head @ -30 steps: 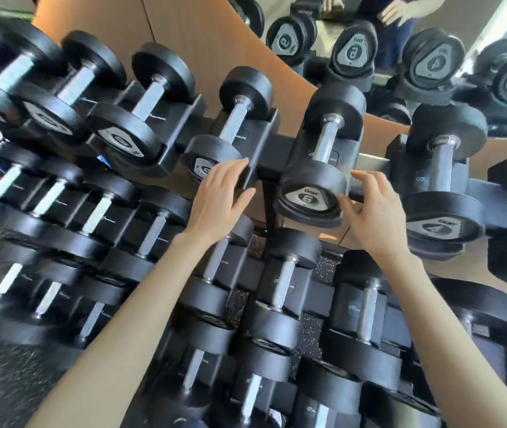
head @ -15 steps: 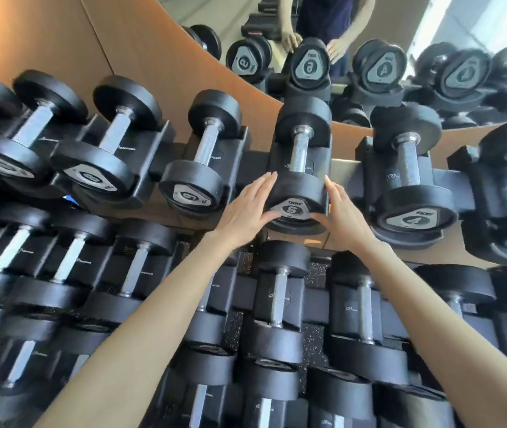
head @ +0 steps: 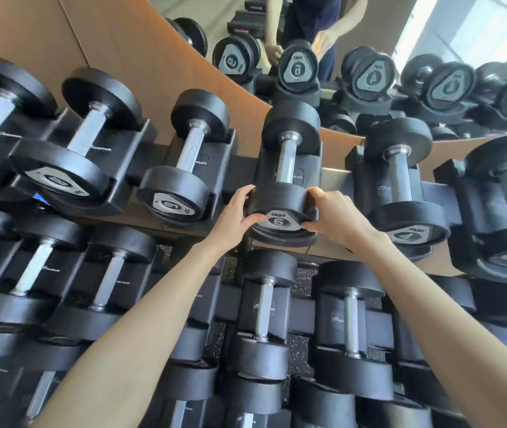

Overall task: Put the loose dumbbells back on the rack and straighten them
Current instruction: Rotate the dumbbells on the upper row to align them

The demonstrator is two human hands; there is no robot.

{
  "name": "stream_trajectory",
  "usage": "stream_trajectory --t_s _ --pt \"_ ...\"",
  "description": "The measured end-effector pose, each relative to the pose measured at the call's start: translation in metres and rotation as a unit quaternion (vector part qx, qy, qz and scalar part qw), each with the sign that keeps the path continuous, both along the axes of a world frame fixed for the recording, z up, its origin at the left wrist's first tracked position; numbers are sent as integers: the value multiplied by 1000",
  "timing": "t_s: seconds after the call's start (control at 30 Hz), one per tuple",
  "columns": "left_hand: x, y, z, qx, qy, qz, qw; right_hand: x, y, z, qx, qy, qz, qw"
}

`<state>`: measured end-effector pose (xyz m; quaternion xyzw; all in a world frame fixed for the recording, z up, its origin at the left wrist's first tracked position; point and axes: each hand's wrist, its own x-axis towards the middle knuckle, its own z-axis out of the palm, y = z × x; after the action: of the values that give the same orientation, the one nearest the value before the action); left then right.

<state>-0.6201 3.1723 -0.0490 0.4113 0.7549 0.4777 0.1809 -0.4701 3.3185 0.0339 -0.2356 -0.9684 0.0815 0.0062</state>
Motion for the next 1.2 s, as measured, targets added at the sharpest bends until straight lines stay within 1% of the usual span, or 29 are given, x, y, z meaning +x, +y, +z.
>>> stream_trajectory --t_s 0.07,0.17,0.23,0.27,0.33,0.37,0.43,0.5,0.57,0.67,0.73,0.8,0.93,1.03,1.2 --pt "1 1 0 5 -10 1 1000 2 -2 0 1 4 -5 1000" --pt "6 1 7 6 -12 -6 1000 10 -4 -6 -29 24 -23 999" --pt "9 0 13 -9 23 -7 1000 15 -9 -9 -51 36 -32 998" --pt "10 -3 18 -31 60 -6 998 17 -11 -8 -57 38 -30 997" --pt "10 -14 30 -85 182 -8 979 20 -17 -3 -45 32 -23 998" --pt "9 -23 36 -96 246 -13 965 20 -22 2 -31 35 -16 999" --pt "4 -48 49 -75 345 -14 935 15 -35 17 2 74 12 997" --pt "-9 -77 61 -42 397 10 917 4 -55 31 23 135 33 990" --pt "-29 -107 67 -19 423 44 905 -11 -79 35 37 186 48 981" --pt "-70 -144 64 -52 421 63 903 -35 -113 19 51 209 66 974" --pt "-94 -159 57 -80 406 47 909 -49 -136 4 41 197 50 978" --pt "-112 -169 49 -88 402 16 911 -62 -158 -9 26 178 26 983" --pt "-137 -180 39 -55 395 -52 916 -83 -186 -21 -17 142 -26 989" --pt "-153 -180 39 -33 373 -70 924 -99 -190 -22 -35 130 -72 988" --pt "-158 -146 44 11 338 -124 933 -129 -178 -21 -63 73 -114 989"
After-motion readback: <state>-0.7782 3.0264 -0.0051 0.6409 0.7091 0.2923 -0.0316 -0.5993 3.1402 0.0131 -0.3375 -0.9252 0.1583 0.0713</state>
